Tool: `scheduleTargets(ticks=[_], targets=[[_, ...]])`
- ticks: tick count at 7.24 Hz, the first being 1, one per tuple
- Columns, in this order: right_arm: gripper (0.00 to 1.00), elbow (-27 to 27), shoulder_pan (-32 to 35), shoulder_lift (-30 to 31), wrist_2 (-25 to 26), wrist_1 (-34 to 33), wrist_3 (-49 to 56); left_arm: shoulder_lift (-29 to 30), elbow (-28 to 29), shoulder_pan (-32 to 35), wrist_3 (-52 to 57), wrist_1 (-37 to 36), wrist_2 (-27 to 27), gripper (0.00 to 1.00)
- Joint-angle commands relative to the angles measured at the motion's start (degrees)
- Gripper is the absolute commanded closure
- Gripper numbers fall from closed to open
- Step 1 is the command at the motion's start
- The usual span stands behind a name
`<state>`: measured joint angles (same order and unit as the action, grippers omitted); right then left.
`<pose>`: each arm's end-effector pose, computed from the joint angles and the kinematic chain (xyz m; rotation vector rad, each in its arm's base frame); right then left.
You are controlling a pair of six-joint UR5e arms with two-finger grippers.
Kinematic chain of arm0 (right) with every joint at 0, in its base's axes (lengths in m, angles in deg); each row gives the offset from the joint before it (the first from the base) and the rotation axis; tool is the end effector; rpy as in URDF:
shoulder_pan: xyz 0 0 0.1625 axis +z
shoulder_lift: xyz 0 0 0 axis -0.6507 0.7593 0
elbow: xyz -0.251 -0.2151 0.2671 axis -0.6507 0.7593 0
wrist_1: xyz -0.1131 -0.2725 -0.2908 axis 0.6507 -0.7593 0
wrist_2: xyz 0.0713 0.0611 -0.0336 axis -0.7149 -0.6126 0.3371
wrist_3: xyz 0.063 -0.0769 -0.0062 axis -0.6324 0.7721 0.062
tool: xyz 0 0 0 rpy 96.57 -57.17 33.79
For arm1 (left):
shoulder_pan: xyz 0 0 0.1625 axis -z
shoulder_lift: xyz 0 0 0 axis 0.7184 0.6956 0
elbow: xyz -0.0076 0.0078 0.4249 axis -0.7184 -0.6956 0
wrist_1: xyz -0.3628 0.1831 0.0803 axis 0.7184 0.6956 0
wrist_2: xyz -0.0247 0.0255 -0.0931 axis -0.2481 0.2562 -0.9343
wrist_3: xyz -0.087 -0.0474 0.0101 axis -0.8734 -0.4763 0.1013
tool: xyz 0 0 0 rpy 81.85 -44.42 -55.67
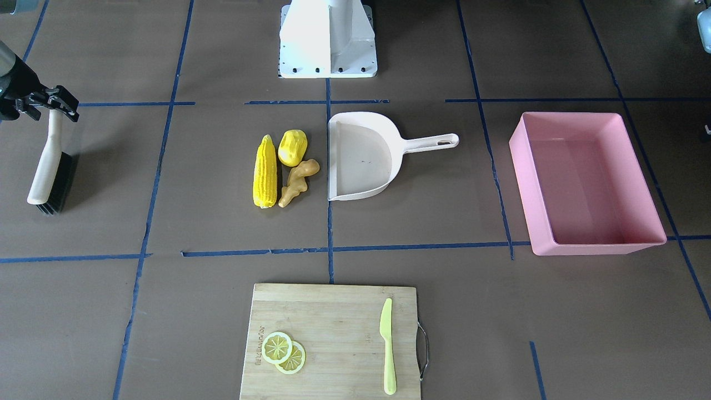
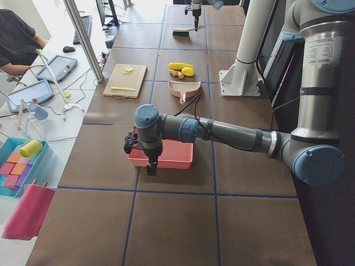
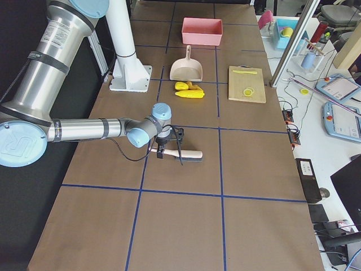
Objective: Sweep and dump trash into bin
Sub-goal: 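Move the right gripper to the brush handle while the left gripper moves toward the dustpan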
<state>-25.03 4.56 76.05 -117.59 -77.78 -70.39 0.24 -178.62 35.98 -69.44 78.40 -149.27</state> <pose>-0.1831 -0.2996 0.5897 -0.0794 -0.7514 0.0594 0.0033 -0.4898 0.5731 0.0523 0.7559 0.1107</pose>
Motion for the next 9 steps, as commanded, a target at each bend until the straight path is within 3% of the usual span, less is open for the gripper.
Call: scheduleTargets(ticks=[1,2,3,6,8,9], targets=[[0.54,0.2,-0.9,0.1,0.1,0.1,-1.5,0.3,0.0,-4.7,-0.9,6.6,0.5,0.00],[0.81,0.1,-1.2,0.0,0.0,0.5,-1.4,0.5,0.0,-5.9,-0.3,8.2,0.6,0.00],[0.94,-0.2,-1.8,0.0,0.0,0.5,-1.4,2.9,-0.4,-9.4,-0.3,10.0,0.6,0.00],[0.98,-6.8,-3.1,-0.6,-0.2,-0.3,-1.3,11.6,-3.9,-19.2,-0.1,10.3,0.8,0.00],[1.00,-8.1,-7.8,-3.8,0.2,-1.3,-1.7,15.9,-6.7,-26.7,0.6,11.0,0.8,0.00],[1.00,-9.5,-7.3,-7.6,0.1,-6.5,-1.7,17.4,-7.3,-30.0,4.4,10.9,0.8,0.01]])
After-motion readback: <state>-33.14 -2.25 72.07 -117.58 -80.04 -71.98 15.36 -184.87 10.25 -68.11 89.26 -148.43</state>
